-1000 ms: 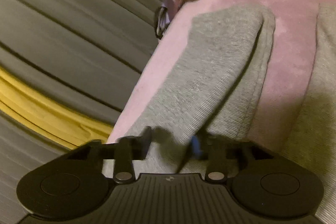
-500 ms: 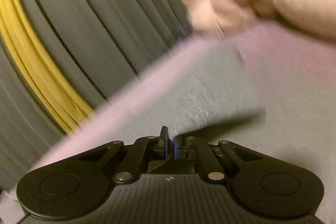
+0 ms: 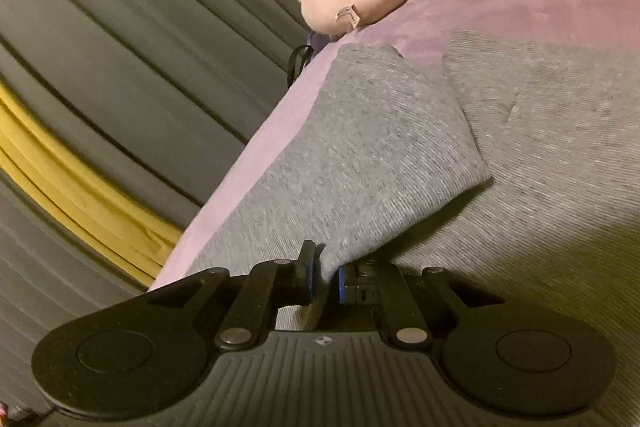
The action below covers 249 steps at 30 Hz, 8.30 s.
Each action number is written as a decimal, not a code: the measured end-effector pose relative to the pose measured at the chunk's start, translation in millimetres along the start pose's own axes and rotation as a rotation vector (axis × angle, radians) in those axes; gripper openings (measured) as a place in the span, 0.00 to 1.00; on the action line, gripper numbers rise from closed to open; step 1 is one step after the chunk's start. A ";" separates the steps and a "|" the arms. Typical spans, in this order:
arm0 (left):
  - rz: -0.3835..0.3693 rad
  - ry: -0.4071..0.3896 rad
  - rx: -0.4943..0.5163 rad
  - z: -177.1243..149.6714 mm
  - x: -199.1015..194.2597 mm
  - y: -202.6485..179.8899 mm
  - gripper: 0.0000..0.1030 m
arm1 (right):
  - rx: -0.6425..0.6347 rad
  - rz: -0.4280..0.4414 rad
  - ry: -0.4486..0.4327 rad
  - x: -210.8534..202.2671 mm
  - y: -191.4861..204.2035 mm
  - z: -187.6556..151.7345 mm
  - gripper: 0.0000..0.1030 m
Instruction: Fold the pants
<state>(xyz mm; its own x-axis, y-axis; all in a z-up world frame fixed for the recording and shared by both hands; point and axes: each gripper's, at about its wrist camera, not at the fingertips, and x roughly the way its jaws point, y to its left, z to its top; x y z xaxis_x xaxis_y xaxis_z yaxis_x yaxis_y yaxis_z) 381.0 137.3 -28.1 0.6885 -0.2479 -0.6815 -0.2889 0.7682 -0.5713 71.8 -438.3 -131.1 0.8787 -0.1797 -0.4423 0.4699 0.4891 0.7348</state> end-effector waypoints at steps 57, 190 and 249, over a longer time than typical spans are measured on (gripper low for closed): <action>0.041 -0.350 -0.142 -85.4 -273.3 177.7 0.09 | -0.111 0.061 -0.157 -202.2 -37.0 85.6 0.05; 0.375 -0.106 0.697 -243.4 -144.9 13.1 1.00 | -0.520 -0.180 0.101 -98.6 -56.2 76.0 0.86; -0.134 0.096 0.669 -310.1 -196.7 -39.1 1.00 | -0.289 0.097 0.159 -196.1 -17.0 -7.0 0.87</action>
<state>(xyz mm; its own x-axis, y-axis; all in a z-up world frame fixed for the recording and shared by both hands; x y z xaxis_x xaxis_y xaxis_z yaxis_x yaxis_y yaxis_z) 50.6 -27.0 -13.5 0.6188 -0.3940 -0.6796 0.2886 0.9187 -0.2698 -109.1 -405.4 -60.4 0.8834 0.0035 -0.4686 0.3216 0.7228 0.6117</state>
